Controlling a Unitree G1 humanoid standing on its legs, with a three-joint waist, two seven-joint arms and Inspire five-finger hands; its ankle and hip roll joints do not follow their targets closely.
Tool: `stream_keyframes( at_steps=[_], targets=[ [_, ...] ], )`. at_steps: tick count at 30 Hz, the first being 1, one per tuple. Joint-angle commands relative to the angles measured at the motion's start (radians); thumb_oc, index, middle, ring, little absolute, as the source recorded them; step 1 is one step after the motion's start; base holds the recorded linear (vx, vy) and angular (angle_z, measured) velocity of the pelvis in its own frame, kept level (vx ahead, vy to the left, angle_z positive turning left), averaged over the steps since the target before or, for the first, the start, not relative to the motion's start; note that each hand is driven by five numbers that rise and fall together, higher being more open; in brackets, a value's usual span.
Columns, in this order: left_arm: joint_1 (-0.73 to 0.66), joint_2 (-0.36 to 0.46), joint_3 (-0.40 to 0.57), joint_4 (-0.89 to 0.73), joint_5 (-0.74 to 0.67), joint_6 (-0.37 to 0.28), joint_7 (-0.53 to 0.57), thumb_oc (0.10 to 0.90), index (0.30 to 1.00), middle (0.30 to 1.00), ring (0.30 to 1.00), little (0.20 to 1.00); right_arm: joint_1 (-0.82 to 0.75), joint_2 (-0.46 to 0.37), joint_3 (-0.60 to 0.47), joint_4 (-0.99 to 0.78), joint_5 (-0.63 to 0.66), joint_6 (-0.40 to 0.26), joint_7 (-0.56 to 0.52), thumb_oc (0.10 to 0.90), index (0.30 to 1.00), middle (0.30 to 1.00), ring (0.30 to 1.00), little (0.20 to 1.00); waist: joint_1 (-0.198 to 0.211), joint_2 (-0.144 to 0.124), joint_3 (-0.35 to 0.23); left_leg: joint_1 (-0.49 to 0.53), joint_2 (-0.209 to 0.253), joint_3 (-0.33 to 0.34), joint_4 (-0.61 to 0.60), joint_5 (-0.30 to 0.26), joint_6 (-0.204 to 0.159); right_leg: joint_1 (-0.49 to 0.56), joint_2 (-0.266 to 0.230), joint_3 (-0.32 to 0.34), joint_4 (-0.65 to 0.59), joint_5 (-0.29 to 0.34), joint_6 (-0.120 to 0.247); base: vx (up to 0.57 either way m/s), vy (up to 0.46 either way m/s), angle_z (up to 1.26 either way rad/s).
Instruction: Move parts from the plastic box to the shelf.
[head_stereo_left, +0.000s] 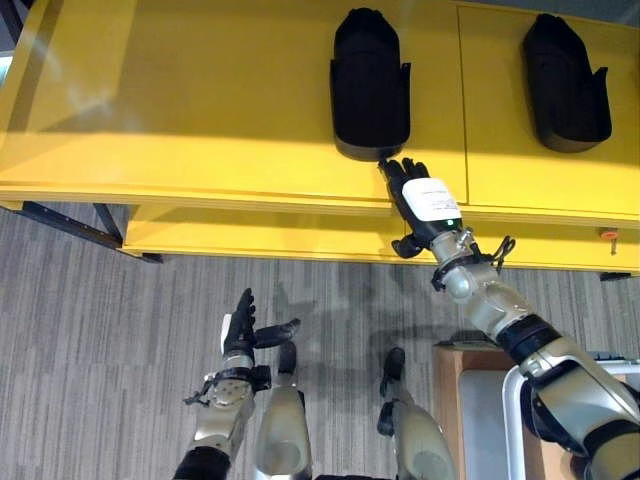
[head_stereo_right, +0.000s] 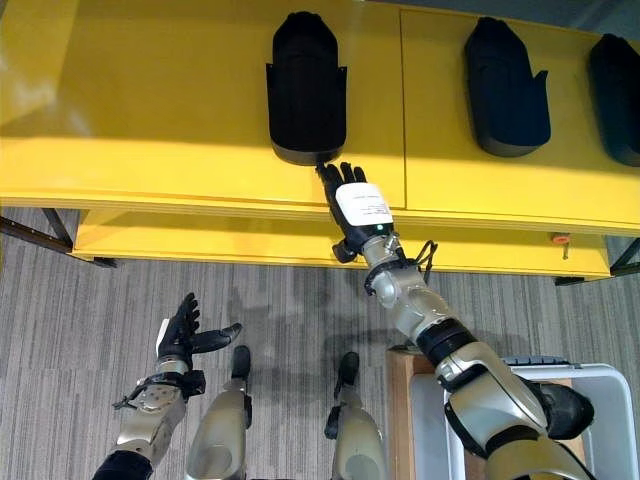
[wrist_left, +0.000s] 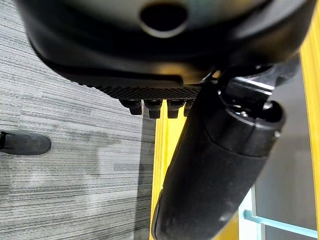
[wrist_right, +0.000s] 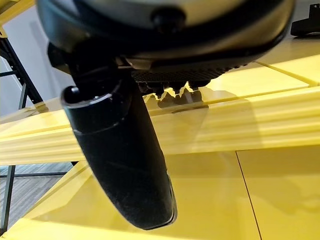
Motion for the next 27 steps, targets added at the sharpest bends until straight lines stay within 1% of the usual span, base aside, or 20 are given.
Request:
stream_keyframes(
  at_steps=[1,21,27],
  targets=[
    [0.003,0.036,-0.007,-0.085,0.011,-0.086,0.019,0.9,1.0,1.0,1.0,1.0,-0.141,0.048,0.075,0.021,-0.004,-0.035,0.003,0.9,1.0,1.0,1.0,1.0,0.056,-0.024,-0.029,-0.002,0.028,-0.037,0.033,-0.097,0.003,0.027,-0.082,0.031,0.075,-0.052,0.012,0.0,0.0,0.0],
    [0.006,0.044,-0.009,-0.069,-0.002,-0.095,0.026,0.9,1.0,1.0,1.0,1.0,-0.17,0.049,0.074,0.047,0.005,-0.02,-0.014,0.9,1.0,1.0,1.0,1.0,0.063,-0.019,-0.029,-0.011,0.023,-0.041,0.035,-0.096,0.004,0.02,-0.085,0.031,0.075,-0.051,0.011,0.0,0.0,0.0],
    [0.01,0.046,-0.01,-0.074,-0.002,-0.097,0.026,0.9,1.0,1.0,1.0,1.0,-0.183,0.033,0.071,0.072,0.006,-0.009,-0.027,0.9,1.0,1.0,1.0,1.0,0.062,-0.016,-0.027,-0.012,0.023,-0.04,0.034,-0.096,0.005,0.017,-0.087,0.032,0.078,-0.05,0.011,0.0,0.0,0.0]
  ],
)
